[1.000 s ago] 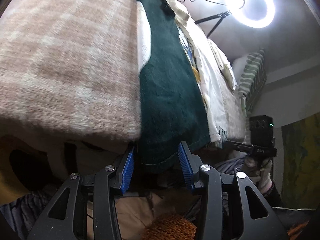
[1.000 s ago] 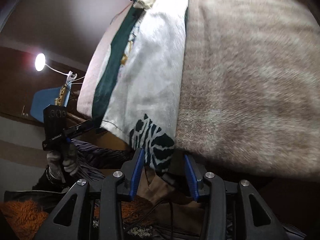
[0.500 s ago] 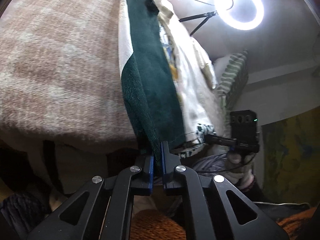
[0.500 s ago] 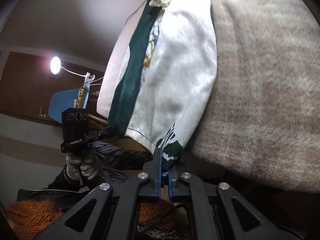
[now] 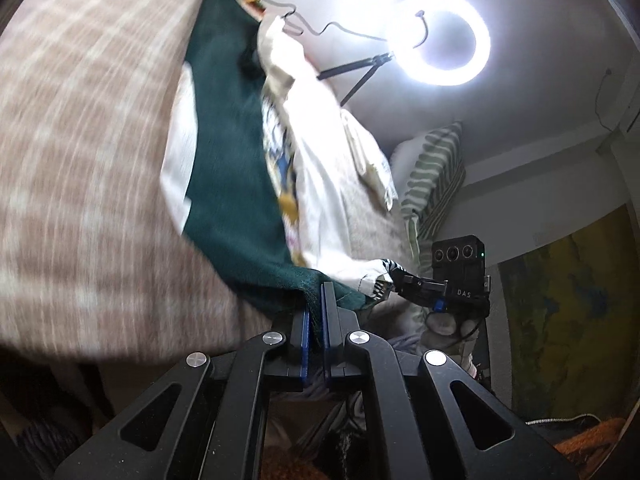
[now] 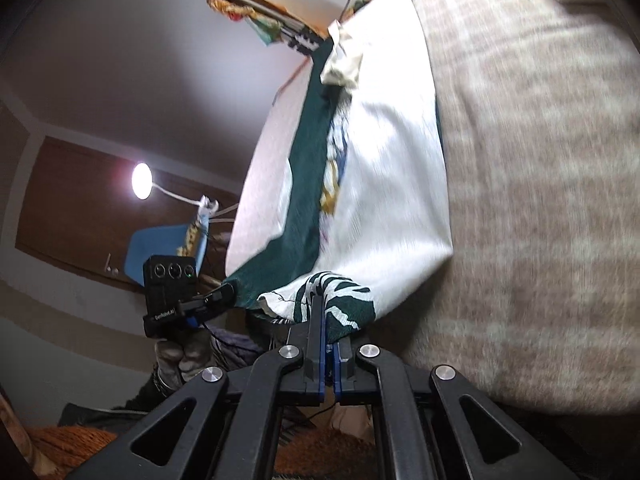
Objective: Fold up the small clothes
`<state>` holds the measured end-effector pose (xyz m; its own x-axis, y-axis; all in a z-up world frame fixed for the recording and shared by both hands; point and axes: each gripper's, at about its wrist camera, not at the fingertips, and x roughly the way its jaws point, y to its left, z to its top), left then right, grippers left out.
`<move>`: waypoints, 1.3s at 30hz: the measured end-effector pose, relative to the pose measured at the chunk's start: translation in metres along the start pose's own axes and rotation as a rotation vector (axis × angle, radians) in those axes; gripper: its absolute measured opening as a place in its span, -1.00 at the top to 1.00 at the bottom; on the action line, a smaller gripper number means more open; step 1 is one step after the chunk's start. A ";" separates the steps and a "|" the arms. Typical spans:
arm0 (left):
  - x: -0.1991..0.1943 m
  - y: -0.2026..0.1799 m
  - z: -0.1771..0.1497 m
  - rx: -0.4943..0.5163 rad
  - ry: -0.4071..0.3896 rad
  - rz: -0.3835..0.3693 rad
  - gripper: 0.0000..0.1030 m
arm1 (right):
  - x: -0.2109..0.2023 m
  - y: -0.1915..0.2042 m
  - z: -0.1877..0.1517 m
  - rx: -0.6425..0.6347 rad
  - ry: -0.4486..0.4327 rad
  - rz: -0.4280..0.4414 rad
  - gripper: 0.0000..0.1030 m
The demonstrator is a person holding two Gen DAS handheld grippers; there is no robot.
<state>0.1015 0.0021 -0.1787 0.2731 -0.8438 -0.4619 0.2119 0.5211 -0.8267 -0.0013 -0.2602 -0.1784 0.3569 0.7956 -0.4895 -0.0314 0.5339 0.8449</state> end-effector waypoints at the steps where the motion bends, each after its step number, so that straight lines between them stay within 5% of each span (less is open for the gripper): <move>1: 0.000 -0.001 0.005 0.008 -0.007 0.002 0.94 | -0.001 0.002 0.005 -0.001 -0.007 0.000 1.00; 9: 0.005 -0.007 0.054 0.062 -0.056 0.042 0.94 | 0.005 0.017 0.059 -0.045 -0.046 -0.040 1.00; 18: 0.029 0.024 0.108 0.012 -0.084 0.103 0.95 | 0.037 0.003 0.127 -0.013 -0.060 -0.089 1.00; 32: 0.043 0.056 0.129 -0.055 -0.086 0.173 0.91 | 0.068 -0.041 0.160 0.080 -0.041 -0.124 0.99; 35: 0.035 0.054 0.136 -0.061 -0.114 0.167 0.65 | 0.067 -0.043 0.165 0.098 -0.045 -0.130 0.81; 37: 0.021 0.051 0.140 -0.057 -0.154 0.173 0.38 | 0.059 -0.042 0.167 0.098 -0.071 -0.127 0.25; 39: 0.008 0.048 0.142 -0.044 -0.197 0.167 0.38 | 0.049 -0.037 0.167 0.056 -0.102 -0.145 0.25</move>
<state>0.2467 0.0380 -0.1766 0.4791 -0.7029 -0.5257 0.1087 0.6418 -0.7591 0.1739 -0.2884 -0.1976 0.4469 0.6766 -0.5852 0.0783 0.6221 0.7790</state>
